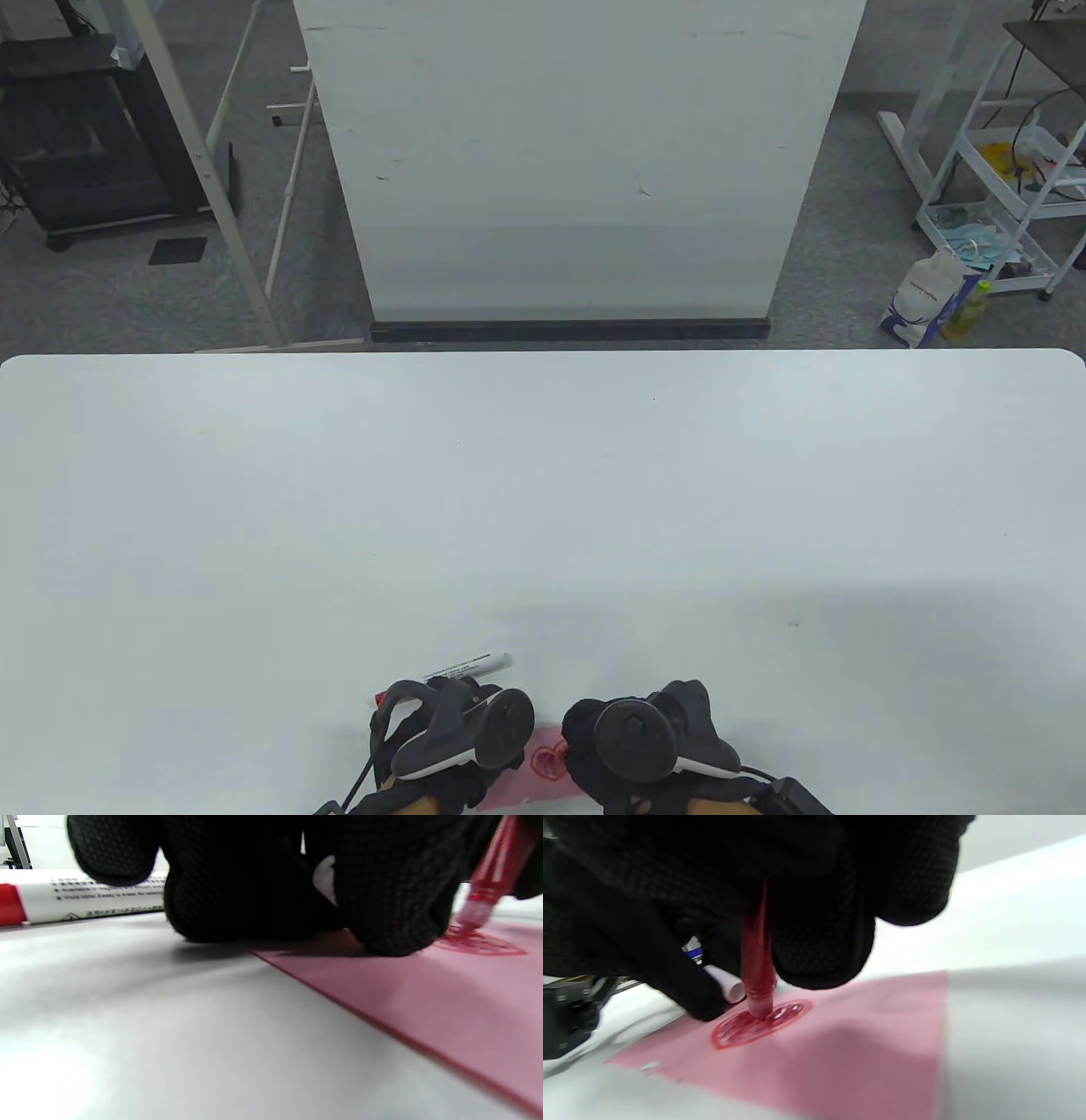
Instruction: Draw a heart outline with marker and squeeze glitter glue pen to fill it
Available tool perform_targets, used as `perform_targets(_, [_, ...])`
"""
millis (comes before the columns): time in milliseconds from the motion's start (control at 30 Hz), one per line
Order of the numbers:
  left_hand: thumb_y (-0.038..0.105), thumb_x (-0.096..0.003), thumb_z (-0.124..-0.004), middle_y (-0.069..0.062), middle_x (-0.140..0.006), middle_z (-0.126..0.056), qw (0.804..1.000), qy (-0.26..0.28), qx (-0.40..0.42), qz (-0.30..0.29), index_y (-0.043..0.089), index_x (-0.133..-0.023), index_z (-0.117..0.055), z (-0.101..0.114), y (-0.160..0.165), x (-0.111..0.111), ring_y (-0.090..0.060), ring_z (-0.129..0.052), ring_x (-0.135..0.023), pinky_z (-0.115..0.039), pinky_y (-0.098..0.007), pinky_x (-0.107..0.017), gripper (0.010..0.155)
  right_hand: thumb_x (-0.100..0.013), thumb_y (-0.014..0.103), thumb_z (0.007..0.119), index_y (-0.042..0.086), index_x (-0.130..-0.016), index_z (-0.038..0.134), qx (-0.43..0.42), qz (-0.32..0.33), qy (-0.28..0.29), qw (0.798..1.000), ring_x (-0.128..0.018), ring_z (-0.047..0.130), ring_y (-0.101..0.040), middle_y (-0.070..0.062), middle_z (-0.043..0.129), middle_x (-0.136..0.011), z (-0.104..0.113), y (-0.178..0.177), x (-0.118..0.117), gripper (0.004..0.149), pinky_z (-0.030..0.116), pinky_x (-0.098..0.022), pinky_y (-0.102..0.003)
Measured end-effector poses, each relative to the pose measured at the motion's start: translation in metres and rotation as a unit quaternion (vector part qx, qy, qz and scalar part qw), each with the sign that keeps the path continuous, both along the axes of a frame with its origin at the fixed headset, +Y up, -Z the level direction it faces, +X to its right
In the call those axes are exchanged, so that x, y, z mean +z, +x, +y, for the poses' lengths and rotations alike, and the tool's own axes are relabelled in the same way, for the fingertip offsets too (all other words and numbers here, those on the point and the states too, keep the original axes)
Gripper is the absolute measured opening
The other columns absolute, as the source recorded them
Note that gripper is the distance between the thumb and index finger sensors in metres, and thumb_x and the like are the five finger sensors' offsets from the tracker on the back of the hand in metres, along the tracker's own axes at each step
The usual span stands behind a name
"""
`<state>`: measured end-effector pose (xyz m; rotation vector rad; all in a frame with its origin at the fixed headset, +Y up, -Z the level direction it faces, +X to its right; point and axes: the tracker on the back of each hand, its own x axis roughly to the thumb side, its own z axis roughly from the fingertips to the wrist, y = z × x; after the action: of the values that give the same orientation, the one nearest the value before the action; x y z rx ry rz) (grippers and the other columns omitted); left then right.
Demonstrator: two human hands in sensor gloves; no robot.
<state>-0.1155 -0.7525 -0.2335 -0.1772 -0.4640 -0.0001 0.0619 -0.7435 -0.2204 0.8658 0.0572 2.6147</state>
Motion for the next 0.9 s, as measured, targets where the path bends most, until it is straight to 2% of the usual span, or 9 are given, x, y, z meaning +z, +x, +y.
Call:
perform_targets(67, [0.045,-0.0371,-0.094,-0.001,-0.073,-0.098,1.0,0.0,0.0,0.0,0.029,-0.081,-0.089,0.0,0.0,0.0,-0.026,-0.099,-0.06,-0.073,-0.06,-0.062,0.047,-0.037,0.034,0.093,0.005,-0.024,0.089,0.015,0.0,0.011,1.0,-0.038,0.113,-0.016,-0.011,0.101,-0.068,0.002,0.001,0.0,0.032,0.093,-0.04,-0.036])
perform_targets(200, [0.045,-0.0369,-0.094,-0.001,-0.073,-0.098,1.0,-0.001,0.0,0.0,0.029,-0.08,-0.089,0.0,0.0,0.0,-0.027,-0.099,-0.06,-0.073,-0.06,-0.062,0.047,-0.037,0.033,0.094,0.005,-0.023,0.088,0.003,0.03,-0.038,0.999,-0.037,0.113,-0.016,-0.011,0.102,-0.067,0.001,0.001,0.0,0.032,0.093,-0.04,-0.036])
perform_targets(367, [0.045,-0.037,-0.094,-0.001,-0.073,-0.098,1.0,0.0,-0.001,0.001,0.029,-0.081,-0.089,0.0,0.0,0.0,-0.026,-0.099,-0.06,-0.073,-0.06,-0.062,0.047,-0.037,0.033,0.094,0.005,-0.023,0.088,0.016,0.01,0.003,1.0,-0.038,0.113,-0.015,-0.01,0.102,-0.067,0.003,0.001,0.0,0.032,0.093,-0.04,-0.036])
perform_targets(500, [0.045,-0.037,-0.094,-0.001,-0.073,-0.098,1.0,0.0,0.0,0.0,0.029,-0.081,-0.089,0.0,0.0,0.0,-0.026,-0.099,-0.06,-0.073,-0.06,-0.062,0.047,-0.037,0.033,0.094,0.006,-0.023,0.088,0.013,0.024,-0.021,0.999,-0.037,0.113,-0.015,-0.011,0.102,-0.067,0.003,0.001,0.001,0.032,0.093,-0.04,-0.035])
perform_targets(633, [0.046,-0.037,-0.094,0.0,-0.073,-0.098,1.0,-0.001,0.003,-0.001,0.03,-0.081,-0.089,0.0,-0.001,0.0,-0.026,-0.099,-0.06,-0.073,-0.06,-0.062,0.047,-0.038,0.036,0.093,0.007,-0.024,0.089,-0.009,0.013,-0.018,1.0,-0.039,0.113,-0.016,-0.011,0.101,-0.068,0.003,0.003,0.0,0.032,0.093,-0.04,-0.036])
perform_targets(900, [0.046,-0.037,-0.094,0.001,-0.074,-0.1,0.998,-0.024,0.058,0.03,0.031,-0.081,-0.091,0.009,-0.016,-0.003,-0.026,-0.1,-0.061,-0.072,-0.06,-0.062,0.046,-0.039,0.038,0.091,0.008,-0.026,0.09,-0.143,-0.027,-0.082,0.986,-0.041,0.112,-0.018,-0.012,0.099,-0.071,0.014,0.034,-0.013,0.033,0.091,-0.041,-0.037])
